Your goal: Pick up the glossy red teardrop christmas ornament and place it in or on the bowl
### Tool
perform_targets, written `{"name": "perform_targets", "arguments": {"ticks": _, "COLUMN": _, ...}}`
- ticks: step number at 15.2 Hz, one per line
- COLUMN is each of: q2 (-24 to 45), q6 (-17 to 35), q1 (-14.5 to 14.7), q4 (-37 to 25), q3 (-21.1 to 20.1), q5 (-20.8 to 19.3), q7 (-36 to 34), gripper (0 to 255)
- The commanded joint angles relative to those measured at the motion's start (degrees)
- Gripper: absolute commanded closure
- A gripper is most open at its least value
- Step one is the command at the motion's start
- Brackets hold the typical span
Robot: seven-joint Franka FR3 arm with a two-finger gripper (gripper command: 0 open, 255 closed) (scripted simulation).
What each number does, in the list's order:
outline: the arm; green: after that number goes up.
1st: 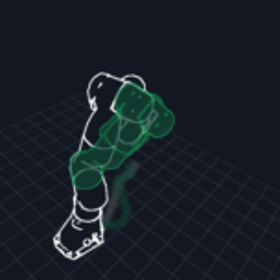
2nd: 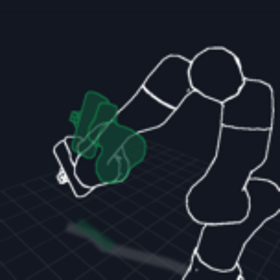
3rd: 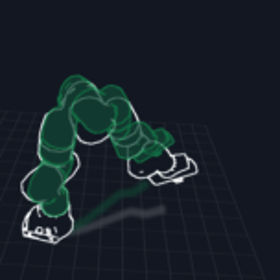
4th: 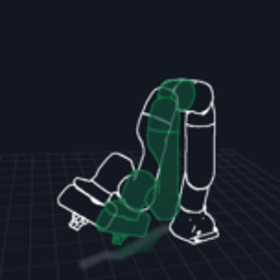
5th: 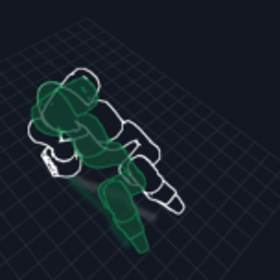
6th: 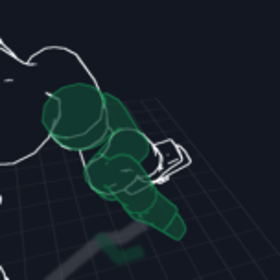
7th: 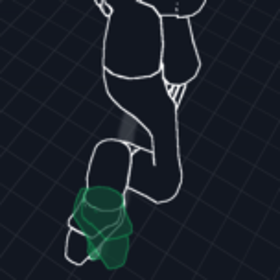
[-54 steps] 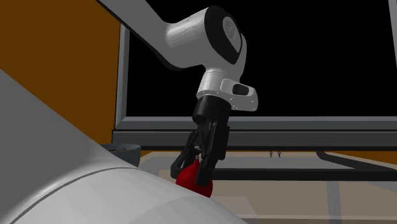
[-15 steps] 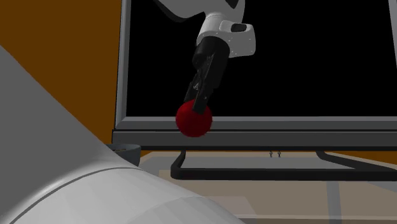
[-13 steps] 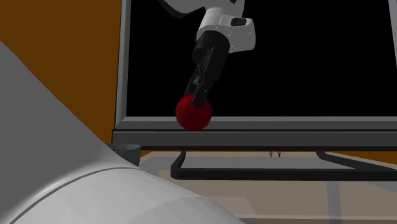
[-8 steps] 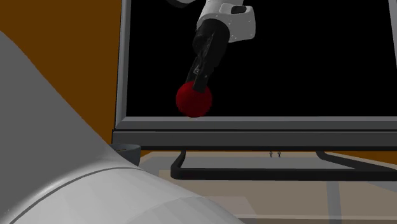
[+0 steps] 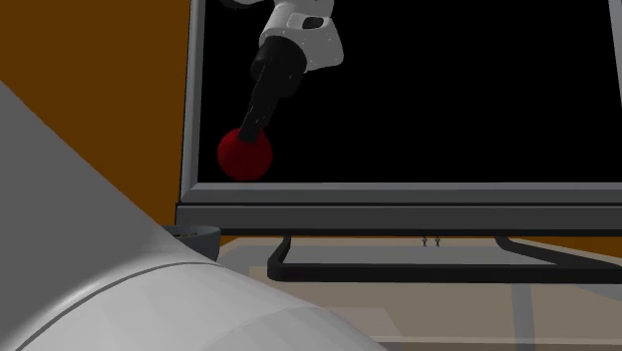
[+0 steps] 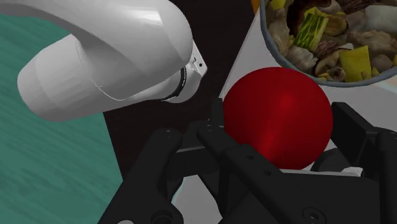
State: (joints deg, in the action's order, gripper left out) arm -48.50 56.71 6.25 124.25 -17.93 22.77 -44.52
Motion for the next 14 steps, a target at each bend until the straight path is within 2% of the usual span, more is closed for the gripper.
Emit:
{"name": "perform_targets", "arguments": {"ticks": 1, "q2": -1.0, "q6": 0.0, "q1": 0.3, "q4": 0.1, "q3": -2.3, "q5": 3.1, "q7": -2.7, "gripper": 255}}
{"name": "perform_targets", "arguments": {"ticks": 9, "q2": -2.6, "q6": 0.8, "q1": 0.6, "q4": -3.1, "q3": -13.3, "q5": 16.2, "q7": -15.0, "gripper": 255}}
{"name": "perform_targets", "arguments": {"ticks": 14, "q2": -4.5, "q6": 3.4, "q1": 1.1, "q4": 1.5, "q3": -14.3, "q5": 16.8, "q7": -13.6, "gripper": 255}}
